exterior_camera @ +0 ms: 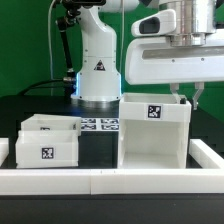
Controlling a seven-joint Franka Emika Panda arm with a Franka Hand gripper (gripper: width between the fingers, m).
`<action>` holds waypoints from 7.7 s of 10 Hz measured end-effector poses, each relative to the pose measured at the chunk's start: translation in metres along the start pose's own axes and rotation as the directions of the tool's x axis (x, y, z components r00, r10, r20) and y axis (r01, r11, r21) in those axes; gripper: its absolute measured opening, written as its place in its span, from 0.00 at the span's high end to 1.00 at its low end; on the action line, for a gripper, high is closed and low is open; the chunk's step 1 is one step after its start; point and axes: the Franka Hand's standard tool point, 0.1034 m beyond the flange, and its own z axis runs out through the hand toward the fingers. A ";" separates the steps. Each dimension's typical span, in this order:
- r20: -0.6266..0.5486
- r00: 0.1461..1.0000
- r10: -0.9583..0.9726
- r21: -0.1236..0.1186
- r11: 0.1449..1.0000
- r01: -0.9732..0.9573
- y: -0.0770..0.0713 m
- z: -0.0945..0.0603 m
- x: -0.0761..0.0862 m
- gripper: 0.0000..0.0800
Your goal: Assemble drawer
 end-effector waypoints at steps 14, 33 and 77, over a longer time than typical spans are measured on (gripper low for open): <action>0.041 0.637 0.770 0.055 0.635 -0.771 0.015 -0.004 0.022 0.95; 0.108 0.350 0.931 0.058 0.346 -0.937 -0.002 0.003 0.061 0.68; 0.033 0.887 -0.461 -0.027 0.886 0.462 0.209 0.033 -0.005 0.19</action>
Offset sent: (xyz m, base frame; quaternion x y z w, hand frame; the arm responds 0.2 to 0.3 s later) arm 0.0092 -0.0160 -0.0089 -0.0029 0.0124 0.1339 0.9909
